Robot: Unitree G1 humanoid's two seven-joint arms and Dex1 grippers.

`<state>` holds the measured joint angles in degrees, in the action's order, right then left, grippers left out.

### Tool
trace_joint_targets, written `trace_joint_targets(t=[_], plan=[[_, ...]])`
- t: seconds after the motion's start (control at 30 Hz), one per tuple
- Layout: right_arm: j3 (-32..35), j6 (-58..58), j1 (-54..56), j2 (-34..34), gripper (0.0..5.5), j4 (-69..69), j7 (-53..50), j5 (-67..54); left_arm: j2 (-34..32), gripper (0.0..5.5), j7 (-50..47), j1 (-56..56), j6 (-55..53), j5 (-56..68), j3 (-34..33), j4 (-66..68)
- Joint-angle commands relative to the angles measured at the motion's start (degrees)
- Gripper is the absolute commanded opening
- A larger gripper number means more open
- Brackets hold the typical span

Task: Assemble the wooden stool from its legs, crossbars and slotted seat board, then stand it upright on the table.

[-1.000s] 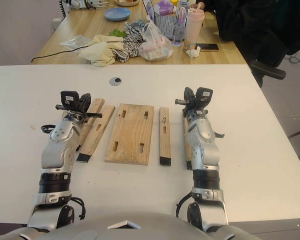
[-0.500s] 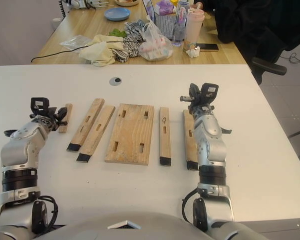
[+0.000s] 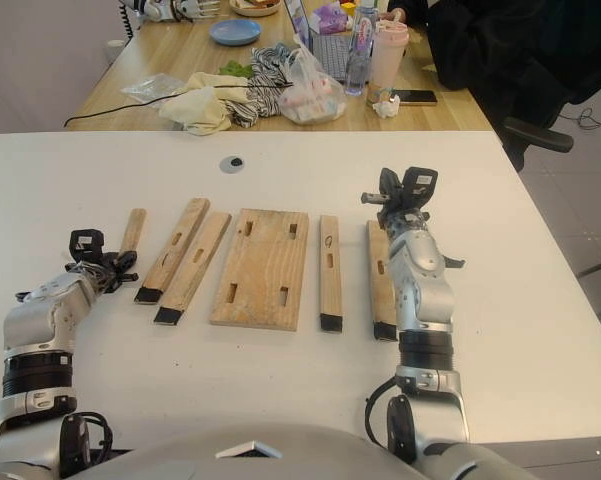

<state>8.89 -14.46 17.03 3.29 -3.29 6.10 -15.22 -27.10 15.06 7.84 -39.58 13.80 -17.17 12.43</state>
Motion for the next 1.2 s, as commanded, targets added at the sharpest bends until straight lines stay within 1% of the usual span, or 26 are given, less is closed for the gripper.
trace_joint_targets(t=[0.03, 0.07, 0.1, 0.17, 0.27, 0.33, 0.4, 0.47, 0.6, 0.67, 0.73, 0.9, 1.17, 1.2], plan=[[0.5, -2.9, 0.7, 0.5, 0.00, 1.0, 1.1, -2.0, 0.6, 1.24, -1.0, -3.3, 3.7, -2.0, 0.4, 1.2], [1.1, -4.2, 1.1, 0.0, 0.20, 1.4, 1.6, -4.0, 0.1, 1.24, -0.5, -3.0, 7.7, -2.9, 1.0, 0.2], [2.3, -8.3, 1.9, -0.9, 0.28, 2.2, 3.0, -8.8, -0.7, 1.24, 0.6, -2.1, 12.9, -4.3, 2.7, -2.3], [4.6, -17.1, 3.9, -2.5, 0.65, 3.5, 4.9, -18.9, -1.1, 1.24, 3.2, 0.1, 18.4, -5.8, 6.2, -7.0], [7.3, -30.1, 7.8, -4.3, 1.12, 4.8, 5.3, -34.4, 3.1, 1.24, 7.6, 2.4, 20.7, -5.0, 14.0, -15.6], [9.1, -34.5, 9.7, -5.4, 1.42, 5.3, 3.4, -41.5, 6.6, 1.24, 10.3, 2.2, 21.5, -3.2, 19.2, -21.2], [9.9, -36.6, 10.8, -5.7, 1.74, 5.7, 1.7, -45.4, 8.9, 1.24, 11.5, 1.6, 21.6, -2.5, 22.8, -24.8], [9.9, -37.9, 11.1, -5.5, 2.02, 6.0, 0.5, -47.5, 10.3, 1.24, 11.7, 1.3, 21.2, -2.3, 24.5, -26.7], [8.6, -39.3, 10.5, -4.7, 2.68, 6.3, -0.9, -48.5, 11.8, 1.24, 11.5, 1.1, 20.8, -1.8, 25.8, -28.6], [8.2, -39.2, 10.2, -4.3, 2.70, 6.4, -1.2, -48.2, 12.1, 1.24, 11.6, 1.2, 20.5, -1.5, 25.8, -29.1], [7.9, -39.2, 9.9, -4.0, 2.71, 6.3, -1.1, -47.8, 12.4, 1.24, 11.7, 1.2, 20.2, -1.1, 26.1, -29.8], [7.9, -38.1, 10.0, -3.7, 1.91, 5.5, -1.2, -46.7, 12.3, 1.24, 11.9, 0.6, 20.2, -1.1, 26.9, -30.3], [8.1, -38.6, 9.9, -3.1, 0.43, 5.4, -1.8, -47.2, 11.0, 1.24, 12.1, -1.0, 21.4, -2.6, 27.3, -30.1], [8.1, -38.6, 9.9, -3.2, 0.38, 5.5, -1.9, -47.2, 10.9, 1.24, 12.2, -1.1, 21.5, -2.6, 27.3, -30.1]])
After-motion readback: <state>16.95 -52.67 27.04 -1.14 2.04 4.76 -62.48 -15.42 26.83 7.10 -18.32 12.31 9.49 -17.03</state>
